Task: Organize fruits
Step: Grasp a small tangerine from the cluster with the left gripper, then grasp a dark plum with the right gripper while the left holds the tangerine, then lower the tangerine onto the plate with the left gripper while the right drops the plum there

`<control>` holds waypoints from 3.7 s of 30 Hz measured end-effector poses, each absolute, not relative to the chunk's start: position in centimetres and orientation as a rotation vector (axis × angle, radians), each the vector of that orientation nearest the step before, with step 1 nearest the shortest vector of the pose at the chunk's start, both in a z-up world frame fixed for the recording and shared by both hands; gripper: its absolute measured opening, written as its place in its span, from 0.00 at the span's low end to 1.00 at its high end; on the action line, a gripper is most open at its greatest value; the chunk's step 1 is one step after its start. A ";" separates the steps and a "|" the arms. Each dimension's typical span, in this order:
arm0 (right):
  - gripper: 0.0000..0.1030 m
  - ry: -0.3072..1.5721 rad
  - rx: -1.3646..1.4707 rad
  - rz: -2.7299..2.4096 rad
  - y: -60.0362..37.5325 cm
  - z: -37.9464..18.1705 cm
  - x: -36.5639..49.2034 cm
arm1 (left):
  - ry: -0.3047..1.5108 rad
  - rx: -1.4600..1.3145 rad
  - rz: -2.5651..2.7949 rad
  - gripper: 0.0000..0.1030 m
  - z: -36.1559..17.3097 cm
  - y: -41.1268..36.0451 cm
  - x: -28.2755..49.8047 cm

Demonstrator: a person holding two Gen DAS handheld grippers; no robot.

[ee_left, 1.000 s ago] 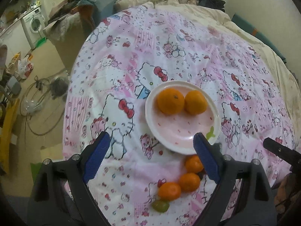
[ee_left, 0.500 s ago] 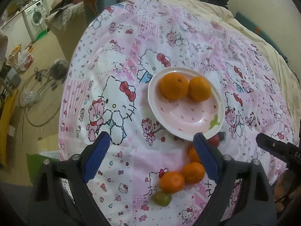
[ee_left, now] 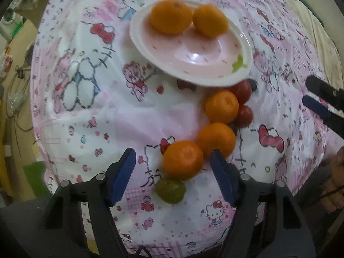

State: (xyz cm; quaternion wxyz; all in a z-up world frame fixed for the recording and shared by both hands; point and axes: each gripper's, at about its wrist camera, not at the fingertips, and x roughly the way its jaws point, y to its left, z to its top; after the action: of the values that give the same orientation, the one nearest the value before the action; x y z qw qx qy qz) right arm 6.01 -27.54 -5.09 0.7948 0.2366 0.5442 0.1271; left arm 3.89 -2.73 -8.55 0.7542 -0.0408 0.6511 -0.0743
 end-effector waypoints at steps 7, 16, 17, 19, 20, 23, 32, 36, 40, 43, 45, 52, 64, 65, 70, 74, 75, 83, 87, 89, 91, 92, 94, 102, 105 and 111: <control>0.75 1.172 0.494 0.281 -27.2 -5.0 6.0 | 1.446 -0.108 -0.190 0.37 -9.4 -3.5 4.2; 0.75 1.159 0.502 0.271 -27.7 -4.6 5.8 | 1.392 -0.065 -0.188 0.35 -8.3 -3.5 4.2; 0.75 1.158 0.503 0.269 -27.8 -4.6 5.8 | 1.383 -0.080 -0.194 0.35 -7.8 -3.3 4.2; 0.75 1.157 0.506 0.261 -28.0 -4.6 5.8 | 1.344 -0.109 -0.204 0.35 -6.7 -2.9 4.1; 0.75 1.158 0.511 0.256 -28.1 -4.7 5.8 | 1.325 -0.121 -0.203 0.35 -6.2 -2.5 4.1; 0.75 1.167 0.528 0.247 -28.4 -5.1 6.0 | 1.256 -0.165 -0.181 0.35 -4.6 -1.6 4.3; 0.44 1.285 0.719 0.301 -28.3 -8.6 8.2 | 1.184 -0.275 -0.115 0.35 -3.0 0.6 4.7; 0.31 1.342 0.692 0.267 -27.0 -10.7 9.7 | 1.186 -0.295 -0.121 0.35 -3.0 0.6 4.9; 0.30 1.379 0.728 0.249 -26.2 -12.4 10.5 | 1.182 -0.289 -0.127 0.35 -2.8 0.4 5.0; 0.28 1.391 0.725 0.235 -25.4 -13.1 11.0 | 1.187 -0.294 -0.126 0.35 -2.8 0.4 5.1; 0.27 1.393 0.730 0.230 -25.1 -13.7 11.3 | 1.195 -0.301 -0.126 0.35 -3.0 0.4 5.2; 0.21 1.379 0.731 0.233 -25.0 -14.0 11.5 | 1.199 -0.308 -0.132 0.35 -3.0 0.4 5.5; 0.21 1.296 0.728 0.235 -27.3 -11.6 10.3 | 1.214 -0.288 -0.113 0.35 -3.6 0.4 5.7; 0.21 1.284 0.725 0.232 -27.5 -11.3 10.3 | 1.215 -0.280 -0.110 0.35 -3.7 0.2 5.6; 0.21 1.239 0.719 0.225 -29.1 -9.9 9.6 | 1.221 -0.263 -0.095 0.35 -4.1 -0.3 5.9; 0.21 1.194 0.701 0.229 -30.2 -8.3 9.0 | 1.215 -0.238 -0.088 0.35 -4.1 -0.7 6.3; 0.21 1.186 0.695 0.233 -30.3 -7.9 8.9 | 1.217 -0.231 -0.087 0.35 -4.0 -0.8 6.7; 0.21 1.130 0.582 0.387 -28.1 -2.9 10.1 | 1.190 -0.230 -0.097 0.35 -1.4 -0.9 8.8; 0.21 1.134 0.551 0.428 -26.4 -2.5 11.5 | 1.198 -0.204 -0.091 0.35 -1.3 -1.2 10.7; 0.21 1.133 0.544 0.434 -26.0 -2.6 12.1 | 1.205 -0.187 -0.085 0.35 -1.5 -1.5 11.9; 0.21 1.142 0.553 0.437 -25.8 -3.1 13.1 | 1.211 -0.170 -0.083 0.35 -1.7 -1.7 12.8; 0.21 1.146 0.559 0.435 -25.7 -3.3 13.4 | 1.218 -0.170 -0.081 0.35 -1.8 -1.8 13.3; 0.21 1.159 0.571 0.432 -25.5 -4.1 14.2 | 1.219 -0.185 -0.080 0.35 -1.9 -1.8 13.7; 0.22 1.207 0.547 0.427 -24.7 -6.5 16.6 | 1.249 -0.100 -0.069 0.35 -4.6 -3.2 15.8; 0.22 1.227 0.549 0.436 -24.7 -7.4 16.9 | 1.252 -0.076 -0.086 0.35 -6.0 -3.9 15.8; 0.22 1.247 0.562 0.445 -24.4 -8.3 16.9 | 1.241 -0.064 -0.103 0.35 -6.5 -4.5 16.0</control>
State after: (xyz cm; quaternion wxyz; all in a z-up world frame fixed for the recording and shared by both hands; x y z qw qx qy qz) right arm 16.93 -24.38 -8.27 0.7525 0.2573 0.5710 0.2037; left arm 15.97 -4.52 -6.51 0.8118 -0.0301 0.5812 -0.0484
